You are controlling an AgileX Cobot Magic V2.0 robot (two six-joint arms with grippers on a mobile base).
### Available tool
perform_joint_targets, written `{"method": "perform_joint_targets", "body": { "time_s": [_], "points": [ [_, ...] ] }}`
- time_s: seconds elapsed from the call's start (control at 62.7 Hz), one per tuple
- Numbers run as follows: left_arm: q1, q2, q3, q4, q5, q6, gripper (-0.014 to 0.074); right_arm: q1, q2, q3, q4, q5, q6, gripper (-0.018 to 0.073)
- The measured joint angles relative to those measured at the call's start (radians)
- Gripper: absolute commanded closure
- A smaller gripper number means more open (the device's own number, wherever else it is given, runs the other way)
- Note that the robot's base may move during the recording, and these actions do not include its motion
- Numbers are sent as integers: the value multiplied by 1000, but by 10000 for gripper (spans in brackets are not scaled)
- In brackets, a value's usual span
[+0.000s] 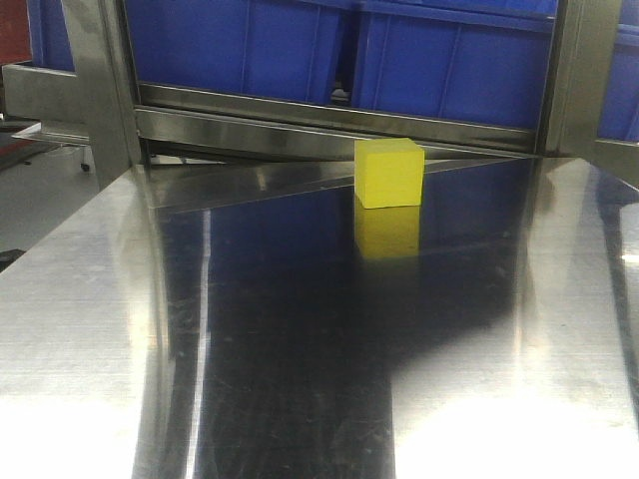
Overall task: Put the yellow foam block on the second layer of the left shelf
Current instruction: 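Move the right gripper above the yellow foam cube on the table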
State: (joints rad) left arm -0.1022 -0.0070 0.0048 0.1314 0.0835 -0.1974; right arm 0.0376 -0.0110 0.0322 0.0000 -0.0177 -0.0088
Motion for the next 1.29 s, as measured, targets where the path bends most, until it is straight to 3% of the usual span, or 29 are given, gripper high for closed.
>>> {"method": "perform_joint_targets", "body": {
  "time_s": [0.686,0.734,0.973,1.292],
  "points": [
    [0,0,0,0,0,0,460,0,0,0,0,0,2,526],
    [0,0,0,0,0,0,460,0,0,-8,31,18,9,526],
    [0,0,0,0,0,0,460,0,52,-246,74,264,9,526],
    [0,0,0,0,0,0,460,0,413,-588,74,331,9,489]
  ]
}}
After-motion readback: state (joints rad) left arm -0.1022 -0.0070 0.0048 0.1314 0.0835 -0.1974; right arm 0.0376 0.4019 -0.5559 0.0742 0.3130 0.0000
